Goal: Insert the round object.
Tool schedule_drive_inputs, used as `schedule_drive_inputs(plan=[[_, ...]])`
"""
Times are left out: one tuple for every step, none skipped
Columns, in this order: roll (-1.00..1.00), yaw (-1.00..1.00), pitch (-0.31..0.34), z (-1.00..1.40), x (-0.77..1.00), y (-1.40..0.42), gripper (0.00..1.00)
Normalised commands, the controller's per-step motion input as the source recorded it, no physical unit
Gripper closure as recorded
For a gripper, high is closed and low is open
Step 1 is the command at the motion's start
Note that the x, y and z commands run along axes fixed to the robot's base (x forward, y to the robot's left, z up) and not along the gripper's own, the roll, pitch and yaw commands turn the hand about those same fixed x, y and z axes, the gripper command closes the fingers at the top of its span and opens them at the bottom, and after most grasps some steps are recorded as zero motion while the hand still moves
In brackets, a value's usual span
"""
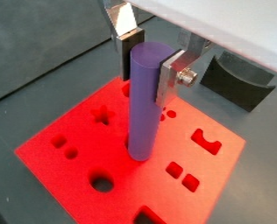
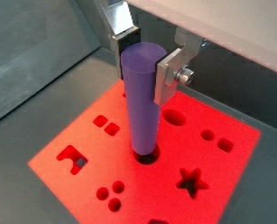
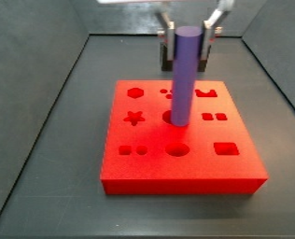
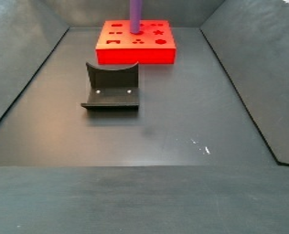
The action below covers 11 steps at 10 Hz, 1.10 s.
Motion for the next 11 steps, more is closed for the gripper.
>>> schedule_drive_inputs(plan=[[0.00,-0.20,0.027,-0.05,-0.16,0.06,1.00],[0.00,-0.17,0.026,-0.08,-0.08,0.12,1.00],[0.00,-0.11,0.009,-0.16,0.00,0.00,1.00],[0.08,0.00,0.000,-0.28,0.29,-0.01,1.00],[0.09,0.00,0.013,-0.32,0.30,0.00,1.00],[0.06,0.00,0.027,-0.33,0.18,0.08,1.00],[0.02,0.00,0.031,-0.33,0.08,0.06,1.00],[0.01,-0.02,0.016,-0.31,0.00,0.00,1.00],[0.08,0.00,0.039,-0.37,0.00,-0.03,1.00],[0.06,0.00,0.180,-0.79,0.01,-0.10,1.00],[0.00,-0.05,0.154,-0.91,0.05,-0.19,1.00]])
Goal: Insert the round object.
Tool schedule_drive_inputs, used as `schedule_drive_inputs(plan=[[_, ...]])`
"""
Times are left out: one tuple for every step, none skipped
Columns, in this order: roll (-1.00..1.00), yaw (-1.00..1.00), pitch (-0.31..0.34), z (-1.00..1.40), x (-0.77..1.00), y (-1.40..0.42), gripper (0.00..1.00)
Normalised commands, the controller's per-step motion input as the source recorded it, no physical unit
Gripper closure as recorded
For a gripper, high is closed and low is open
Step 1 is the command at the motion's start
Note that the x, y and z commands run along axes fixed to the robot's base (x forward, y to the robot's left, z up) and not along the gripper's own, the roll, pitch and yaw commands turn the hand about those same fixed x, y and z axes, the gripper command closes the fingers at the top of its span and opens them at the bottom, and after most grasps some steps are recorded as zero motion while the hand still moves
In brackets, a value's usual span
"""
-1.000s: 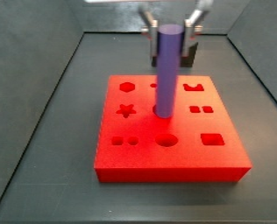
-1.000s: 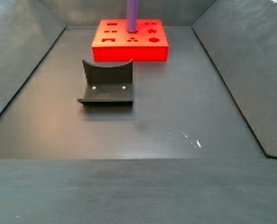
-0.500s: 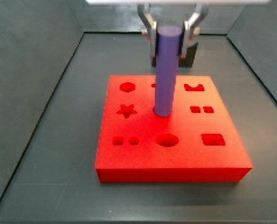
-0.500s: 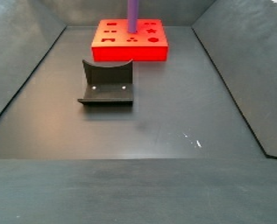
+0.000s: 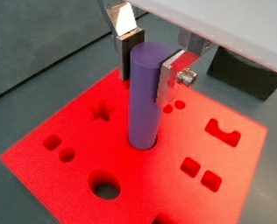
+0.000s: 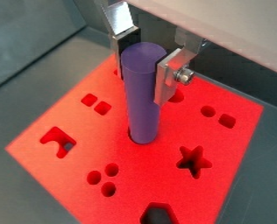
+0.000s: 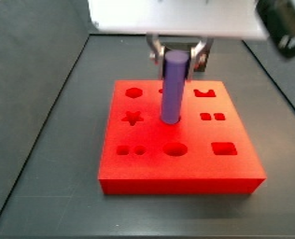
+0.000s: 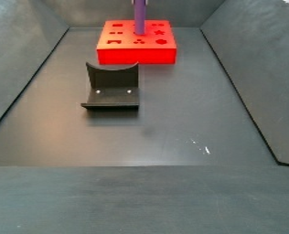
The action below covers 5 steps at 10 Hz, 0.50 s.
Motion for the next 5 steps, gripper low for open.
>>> schedule_drive_inputs(plan=[[0.00,-0.09,0.109,-0.98,0.09,-0.17,1.00],[0.00,-0.11,0.084,-1.00,0.08,-0.08,1.00],[-0.09,-0.10,0.031,-0.85,0.00,0.00,1.00],[0.01,0.00,0.000,0.00,0.00,0.00,1.00],[0.00,0.00,0.000,0.00,0.00,0.00,1.00]])
